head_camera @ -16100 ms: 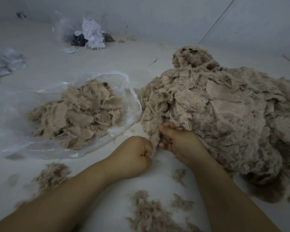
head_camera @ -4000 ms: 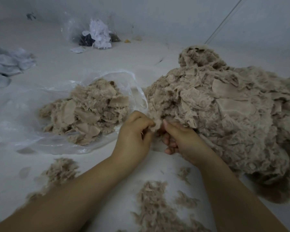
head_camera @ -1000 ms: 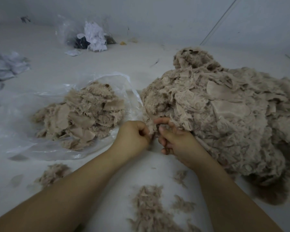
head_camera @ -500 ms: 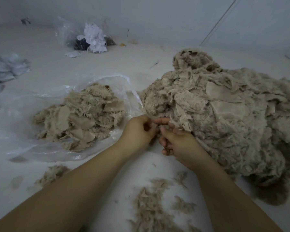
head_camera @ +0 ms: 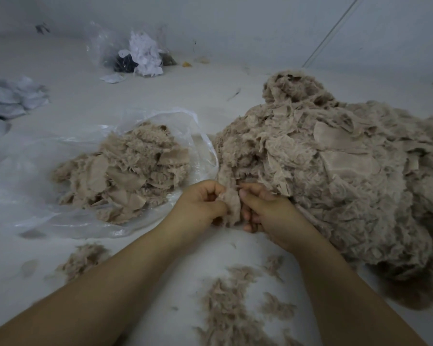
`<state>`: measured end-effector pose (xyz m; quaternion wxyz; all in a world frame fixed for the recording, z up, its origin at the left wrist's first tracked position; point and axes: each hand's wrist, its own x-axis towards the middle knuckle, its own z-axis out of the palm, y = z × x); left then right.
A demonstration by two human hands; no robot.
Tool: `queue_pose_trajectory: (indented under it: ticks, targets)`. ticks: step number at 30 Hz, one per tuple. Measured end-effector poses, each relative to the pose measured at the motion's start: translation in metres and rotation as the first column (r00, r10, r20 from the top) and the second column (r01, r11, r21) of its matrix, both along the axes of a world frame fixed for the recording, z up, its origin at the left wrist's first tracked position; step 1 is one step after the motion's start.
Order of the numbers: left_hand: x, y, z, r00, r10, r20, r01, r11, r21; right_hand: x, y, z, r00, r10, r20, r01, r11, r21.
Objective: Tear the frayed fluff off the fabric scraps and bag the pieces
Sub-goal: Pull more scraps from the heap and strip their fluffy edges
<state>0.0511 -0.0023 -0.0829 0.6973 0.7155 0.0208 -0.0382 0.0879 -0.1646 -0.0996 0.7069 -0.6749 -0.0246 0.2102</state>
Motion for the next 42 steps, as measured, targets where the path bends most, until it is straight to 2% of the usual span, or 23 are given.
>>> queue_pose_trajectory:
  ticks: [5, 8, 13, 16, 19, 22, 26, 31, 35, 39, 42]
  targets:
    - [0.003, -0.007, -0.002, 0.999, 0.034, -0.015, -0.035, 0.998, -0.061, -0.006, -0.001, 0.003, 0.997, 0.046, 0.064, -0.043, 0.998, -0.045]
    - [0.002, -0.008, 0.001, 0.999, -0.004, -0.05, -0.002, 0.992, -0.124, -0.007, 0.0, 0.004, 0.995, 0.037, 0.089, -0.032, 0.998, -0.059]
    - [-0.003, -0.003, -0.002, 0.997, -0.054, -0.053, 0.053, 0.998, -0.024, -0.005, 0.001, 0.003, 0.996, -0.007, 0.087, 0.006, 1.0, 0.01]
    - [-0.003, -0.001, -0.005, 0.996, -0.048, -0.077, 0.048, 0.999, -0.006, -0.005, -0.001, 0.003, 0.988, 0.048, 0.148, -0.052, 0.998, 0.024]
    - [-0.002, 0.001, -0.004, 0.99, -0.122, -0.073, 0.121, 0.993, -0.013, -0.006, -0.001, 0.005, 0.981, 0.118, 0.156, -0.115, 0.993, -0.027]
    - [-0.004, -0.001, -0.002, 0.991, -0.128, -0.047, 0.121, 0.983, -0.137, -0.007, 0.001, 0.006, 0.994, 0.072, 0.088, -0.069, 0.997, -0.035]
    - [-0.002, 0.003, 0.003, 1.0, 0.021, -0.01, -0.023, 0.948, -0.317, -0.007, 0.001, 0.005, 0.999, 0.039, 0.036, -0.037, 0.998, -0.054]
    - [-0.004, 0.006, 0.011, 0.999, 0.049, -0.004, -0.047, 0.928, -0.37, -0.006, 0.002, 0.004, 1.0, 0.023, 0.02, -0.022, 0.997, -0.069]
    - [-0.002, 0.012, 0.016, 0.989, 0.15, -0.013, -0.137, 0.86, -0.492, -0.004, 0.001, 0.002, 0.999, 0.032, 0.023, -0.03, 0.997, -0.069]
    - [-0.005, 0.007, 0.011, 0.997, 0.071, -0.035, -0.078, 0.963, -0.26, -0.006, 0.002, 0.005, 1.0, 0.016, 0.024, -0.014, 0.997, -0.073]
    - [-0.008, -0.001, 0.005, 0.995, 0.084, -0.059, -0.093, 0.983, -0.161, -0.007, 0.001, 0.007, 0.999, -0.002, 0.036, 0.004, 0.999, -0.041]
